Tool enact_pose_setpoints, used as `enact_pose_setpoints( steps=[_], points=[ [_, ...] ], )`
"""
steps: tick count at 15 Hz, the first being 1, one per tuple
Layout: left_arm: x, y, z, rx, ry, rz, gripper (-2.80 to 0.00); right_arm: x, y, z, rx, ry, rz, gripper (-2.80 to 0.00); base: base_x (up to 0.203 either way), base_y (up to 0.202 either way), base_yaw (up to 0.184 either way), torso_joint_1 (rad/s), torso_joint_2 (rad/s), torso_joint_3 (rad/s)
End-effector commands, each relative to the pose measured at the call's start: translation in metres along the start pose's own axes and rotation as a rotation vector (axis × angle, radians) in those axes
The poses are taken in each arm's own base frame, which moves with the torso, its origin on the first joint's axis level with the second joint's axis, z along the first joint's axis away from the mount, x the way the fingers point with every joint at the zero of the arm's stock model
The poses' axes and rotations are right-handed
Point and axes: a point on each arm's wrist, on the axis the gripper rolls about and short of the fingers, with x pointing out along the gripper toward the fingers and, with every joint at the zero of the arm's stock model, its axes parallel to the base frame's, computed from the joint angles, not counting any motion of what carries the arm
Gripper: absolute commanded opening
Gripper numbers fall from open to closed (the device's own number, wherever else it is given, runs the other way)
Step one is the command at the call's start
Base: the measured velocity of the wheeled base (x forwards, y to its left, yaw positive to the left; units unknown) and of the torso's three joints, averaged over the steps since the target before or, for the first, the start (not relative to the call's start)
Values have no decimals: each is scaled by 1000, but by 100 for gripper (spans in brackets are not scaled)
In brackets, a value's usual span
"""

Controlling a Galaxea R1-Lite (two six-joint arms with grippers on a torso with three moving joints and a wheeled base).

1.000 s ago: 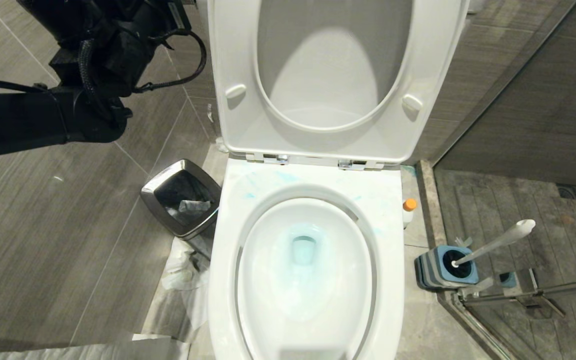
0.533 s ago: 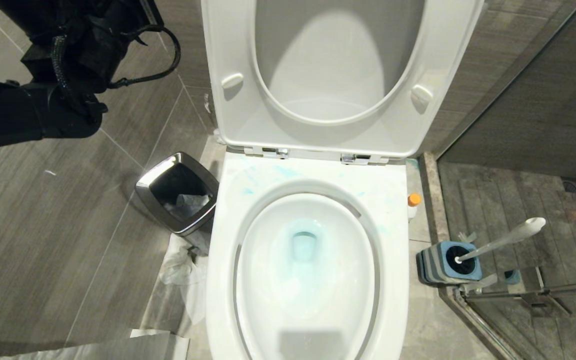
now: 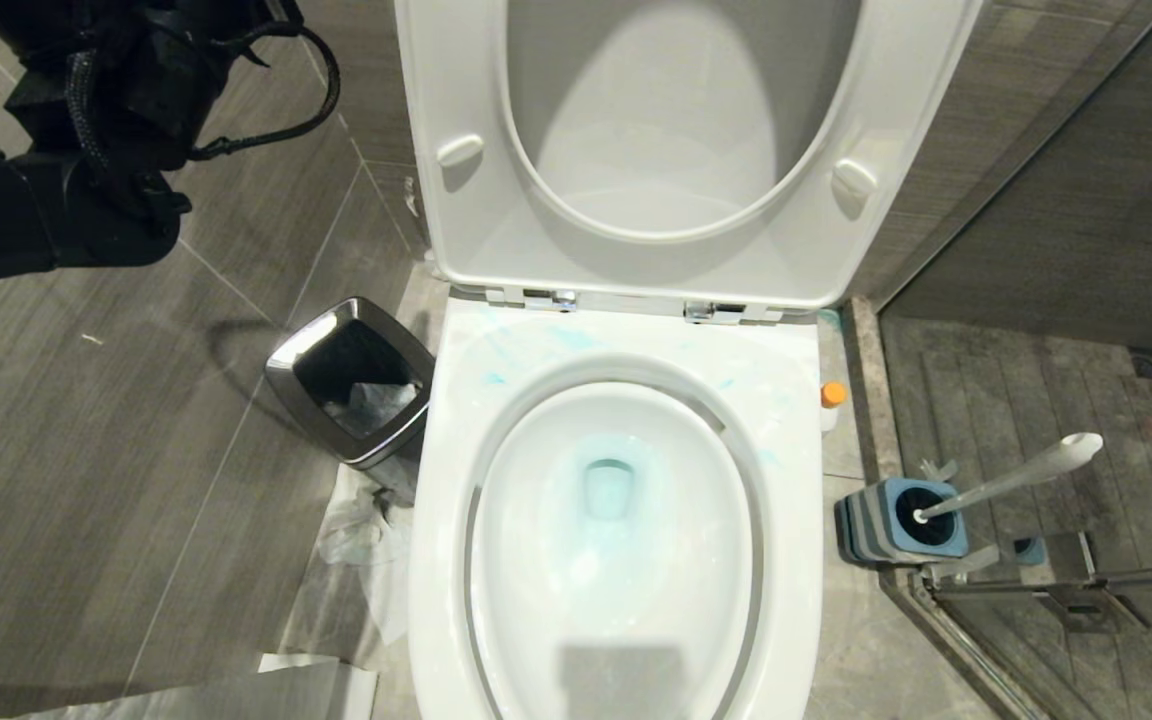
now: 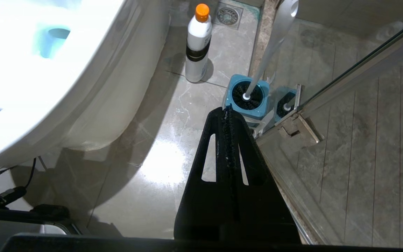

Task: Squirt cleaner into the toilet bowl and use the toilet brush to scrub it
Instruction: Flush the toilet

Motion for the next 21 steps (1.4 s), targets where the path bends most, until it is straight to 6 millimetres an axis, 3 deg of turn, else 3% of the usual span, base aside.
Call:
enact_pose_setpoints(
  steps=[1,10,16,21],
  points=[
    [-1,-7,15,-19,-30,-16,-280,1,0,-3,0,11,1,-280,0,0,0,0,0,0],
    [-2,-55,15,-117,-30,-105,-280,1,0,-3,0,11,1,-280,0,0,0,0,0,0],
    [-3,-65,-21,-110,49,-100,-280,1,0,-3,0,11,1,-280,0,0,0,0,0,0],
    [-16,-69,-48,-101,168,-106,-280,1,0,-3,0,11,1,-280,0,0,0,0,0,0]
  ],
)
